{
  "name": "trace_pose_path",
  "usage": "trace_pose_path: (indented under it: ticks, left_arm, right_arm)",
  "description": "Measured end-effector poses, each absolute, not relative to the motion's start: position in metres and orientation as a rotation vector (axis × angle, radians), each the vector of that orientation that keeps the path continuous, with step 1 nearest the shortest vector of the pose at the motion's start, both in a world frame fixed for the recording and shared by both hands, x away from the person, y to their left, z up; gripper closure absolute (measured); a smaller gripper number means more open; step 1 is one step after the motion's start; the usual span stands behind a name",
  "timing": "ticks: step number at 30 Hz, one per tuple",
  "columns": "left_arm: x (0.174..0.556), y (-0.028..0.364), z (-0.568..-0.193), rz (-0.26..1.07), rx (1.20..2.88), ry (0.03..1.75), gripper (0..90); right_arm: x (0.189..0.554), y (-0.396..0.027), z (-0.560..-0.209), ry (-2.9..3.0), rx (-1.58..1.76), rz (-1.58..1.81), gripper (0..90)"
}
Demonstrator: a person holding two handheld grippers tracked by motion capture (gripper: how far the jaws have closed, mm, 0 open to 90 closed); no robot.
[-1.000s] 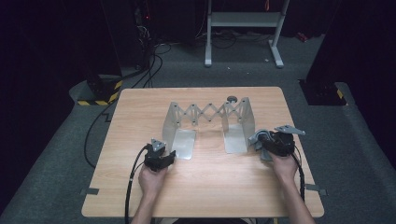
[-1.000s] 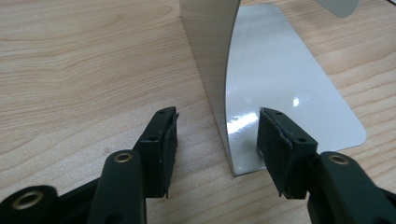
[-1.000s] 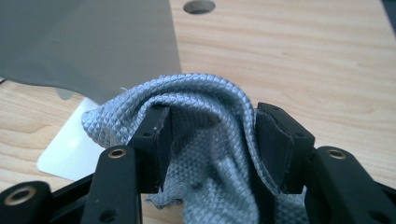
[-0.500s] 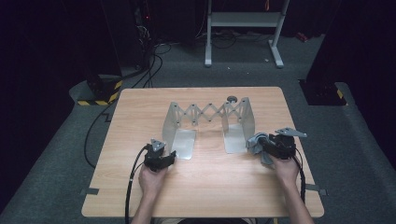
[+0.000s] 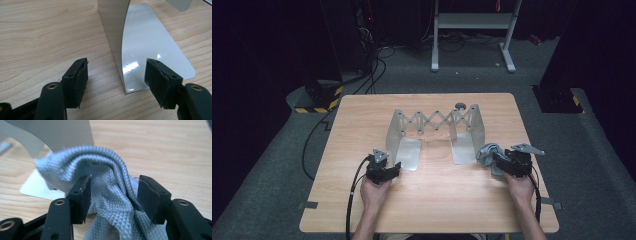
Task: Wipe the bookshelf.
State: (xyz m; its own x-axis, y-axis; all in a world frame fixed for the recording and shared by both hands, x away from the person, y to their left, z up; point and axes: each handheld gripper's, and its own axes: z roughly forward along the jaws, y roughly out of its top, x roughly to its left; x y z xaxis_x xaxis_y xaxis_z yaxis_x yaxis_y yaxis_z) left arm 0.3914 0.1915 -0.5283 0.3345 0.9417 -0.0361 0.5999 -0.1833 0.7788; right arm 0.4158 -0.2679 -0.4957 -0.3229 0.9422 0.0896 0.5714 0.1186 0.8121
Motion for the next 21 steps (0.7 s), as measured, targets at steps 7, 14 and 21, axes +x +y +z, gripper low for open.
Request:
trace_pose_path:
  ticks: [7, 14, 21]
  left_arm:
    - [0.389, 0.194, -0.527, 0.600, 1.850, 1.369, 36.5]
    - [0.372, 0.188, -0.519, 0.620, 1.834, 1.360, 38.4]
    - [0.358, 0.164, -0.505, 0.620, 1.880, 1.262, 40.1]
  right_arm:
    - [0.409, -0.268, -0.479, 1.963, 1.436, 1.175, 50.4]
    - [0.414, -0.259, -0.472, 1.961, 1.395, 1.225, 69.8]
    - [0.420, -0.248, -0.462, 1.957, 1.372, 1.279, 74.9]
